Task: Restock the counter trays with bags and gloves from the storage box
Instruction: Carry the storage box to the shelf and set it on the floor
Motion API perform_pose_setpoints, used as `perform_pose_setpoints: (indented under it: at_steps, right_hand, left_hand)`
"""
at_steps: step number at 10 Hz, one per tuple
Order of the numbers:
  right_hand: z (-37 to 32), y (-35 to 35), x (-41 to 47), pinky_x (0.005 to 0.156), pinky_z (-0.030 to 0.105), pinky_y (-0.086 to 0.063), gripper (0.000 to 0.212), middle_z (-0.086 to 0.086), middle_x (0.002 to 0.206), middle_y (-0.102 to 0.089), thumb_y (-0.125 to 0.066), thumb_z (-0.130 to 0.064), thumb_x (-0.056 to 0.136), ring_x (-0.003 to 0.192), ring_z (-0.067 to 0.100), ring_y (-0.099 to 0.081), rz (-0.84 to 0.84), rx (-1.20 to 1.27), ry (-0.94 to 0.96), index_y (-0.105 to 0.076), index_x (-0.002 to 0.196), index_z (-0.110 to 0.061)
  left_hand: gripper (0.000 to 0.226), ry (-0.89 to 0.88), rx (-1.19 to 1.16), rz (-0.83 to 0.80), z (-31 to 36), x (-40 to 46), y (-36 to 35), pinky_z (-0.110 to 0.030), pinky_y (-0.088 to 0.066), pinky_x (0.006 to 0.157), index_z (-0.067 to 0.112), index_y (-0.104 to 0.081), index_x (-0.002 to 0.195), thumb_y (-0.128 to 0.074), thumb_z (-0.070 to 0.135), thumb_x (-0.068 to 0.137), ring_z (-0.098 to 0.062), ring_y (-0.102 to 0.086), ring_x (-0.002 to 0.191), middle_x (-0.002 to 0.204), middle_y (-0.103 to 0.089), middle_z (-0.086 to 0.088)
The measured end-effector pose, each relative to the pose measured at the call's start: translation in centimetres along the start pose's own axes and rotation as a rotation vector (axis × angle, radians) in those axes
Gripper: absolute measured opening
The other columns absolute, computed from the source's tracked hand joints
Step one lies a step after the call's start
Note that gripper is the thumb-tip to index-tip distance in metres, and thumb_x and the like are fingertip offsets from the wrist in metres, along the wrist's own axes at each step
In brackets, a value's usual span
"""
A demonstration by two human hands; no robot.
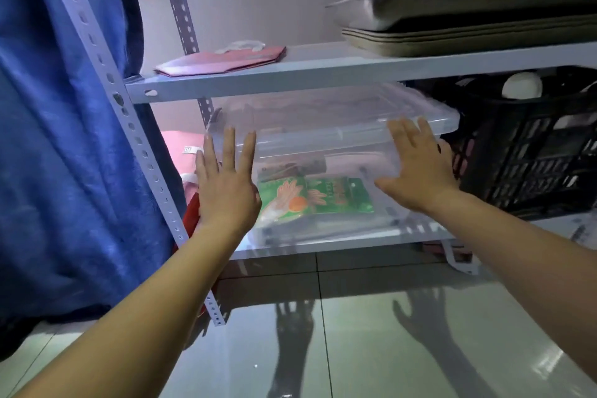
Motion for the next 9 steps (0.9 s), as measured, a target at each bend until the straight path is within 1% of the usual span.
perform_pose_setpoints:
  at_steps: [1, 2, 3, 4, 5, 6, 7, 8, 9]
  right_hand:
    - [-0.6, -0.9, 0.2, 0.118, 0.062, -0.013, 0.097, -0.002, 0.166, 0.006, -0.059, -0.054, 0.083, 0.151, 0.023, 0.015, 0.033, 0.018, -0.033, 0.001, 0.156, -0.029]
    - [-1.3, -1.3, 0.3, 0.117, 0.063, -0.014, 0.096, -0.003, 0.166, 0.006, -0.058, -0.056, 0.084, 0.151, 0.023, 0.017, 0.034, 0.031, -0.037, 0.002, 0.156, -0.031]
    - [-2.7, -1.9, 0.0, 0.117, 0.062, -0.012, 0.099, -0.005, 0.166, 0.008, -0.060, -0.050, 0.080, 0.150, 0.020, 0.019, 0.034, 0.083, -0.030, 0.003, 0.155, -0.036]
    - [-3.3, -2.3, 0.1, 0.115, 0.063, -0.017, 0.100, -0.006, 0.165, 0.010, -0.060, -0.048, 0.078, 0.149, 0.019, 0.021, 0.040, 0.115, -0.063, 0.003, 0.155, -0.036]
    - [-2.3, -2.4, 0.1, 0.112, 0.062, -0.028, 0.099, -0.005, 0.165, 0.005, -0.060, -0.050, 0.079, 0.151, 0.021, 0.016, 0.065, 0.048, -0.027, 0.002, 0.155, -0.034]
    - [-2.1, -2.4, 0.0, 0.113, 0.061, -0.028, 0.101, -0.005, 0.165, 0.006, -0.061, -0.047, 0.078, 0.151, 0.020, 0.016, 0.034, 0.054, -0.034, 0.003, 0.154, -0.034]
    - [-2.4, -1.5, 1.0, 0.116, 0.061, -0.017, 0.103, -0.009, 0.164, 0.015, -0.059, -0.048, 0.078, 0.149, 0.019, 0.022, -0.114, 0.026, -0.072, 0.011, 0.153, -0.037]
    - [-1.8, 2.9, 1.7, 0.119, 0.061, 0.000, 0.102, -0.010, 0.162, 0.025, -0.055, -0.053, 0.082, 0.149, 0.019, 0.024, -0.403, -0.059, -0.162, 0.019, 0.150, -0.041]
    - [-1.5, 7.5, -0.9, 0.117, 0.062, -0.003, 0.104, -0.011, 0.162, 0.025, -0.059, -0.055, 0.080, 0.150, 0.019, 0.021, -0.534, -0.001, -0.289, 0.016, 0.151, -0.042]
  left_hand:
    - [0.100, -0.020, 0.008, 0.051, 0.1, -0.2, -0.9, -0.054, 0.001, 0.118, 0.029, 0.001, 0.154, -0.067, 0.022, 0.081, -0.044, 0.005, 0.148, 0.165, 0.001, -0.010]
    - [0.103, 0.006, -0.026, 0.010, -0.2, 0.4, -1.5, -0.058, -0.005, 0.117, 0.029, -0.002, 0.154, -0.069, 0.021, 0.077, -0.044, 0.005, 0.148, 0.165, 0.000, -0.010]
    - [0.102, 0.072, -0.101, -0.065, -1.6, 1.8, -2.1, -0.063, -0.013, 0.116, 0.028, -0.006, 0.154, -0.068, 0.018, 0.074, -0.042, 0.006, 0.149, 0.164, -0.005, -0.011]
    - [0.101, 0.080, -0.123, -0.068, -1.9, 2.1, -2.3, -0.062, -0.019, 0.115, 0.028, -0.010, 0.153, -0.067, 0.021, 0.071, -0.041, 0.003, 0.149, 0.163, -0.010, -0.011]
    - [0.100, 0.093, -0.157, -0.013, -1.6, 1.4, -2.5, -0.060, -0.020, 0.115, 0.031, -0.012, 0.152, -0.068, 0.021, 0.069, -0.038, 0.004, 0.150, 0.163, -0.010, -0.008]
    - [0.104, 0.100, -0.178, -0.036, -1.4, 1.1, -2.4, -0.061, -0.019, 0.115, 0.033, -0.009, 0.152, -0.068, 0.019, 0.067, -0.037, 0.006, 0.150, 0.164, -0.008, -0.007]
    - [0.110, 0.101, -0.166, -0.191, -1.6, 1.7, -1.1, -0.064, -0.015, 0.115, 0.035, 0.003, 0.153, -0.066, 0.022, 0.070, -0.036, 0.014, 0.149, 0.165, 0.004, -0.004]
    - [0.110, 0.077, -0.111, -0.522, -1.7, 3.6, 3.0, -0.064, -0.004, 0.117, 0.042, 0.021, 0.149, -0.064, 0.034, 0.079, -0.032, 0.022, 0.148, 0.162, 0.024, 0.001]
    - [0.108, 0.078, -0.144, -0.594, -1.7, 3.3, 8.3, -0.061, 0.002, 0.117, 0.044, 0.024, 0.148, -0.061, 0.042, 0.080, -0.029, 0.022, 0.148, 0.161, 0.027, 0.003]
Point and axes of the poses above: each hand's wrist, its own x-axis towards the middle knuckle, its own y-axis out of the back of the hand, z = x × y, the point moved 3 cm from there along x, towards the middle knuckle
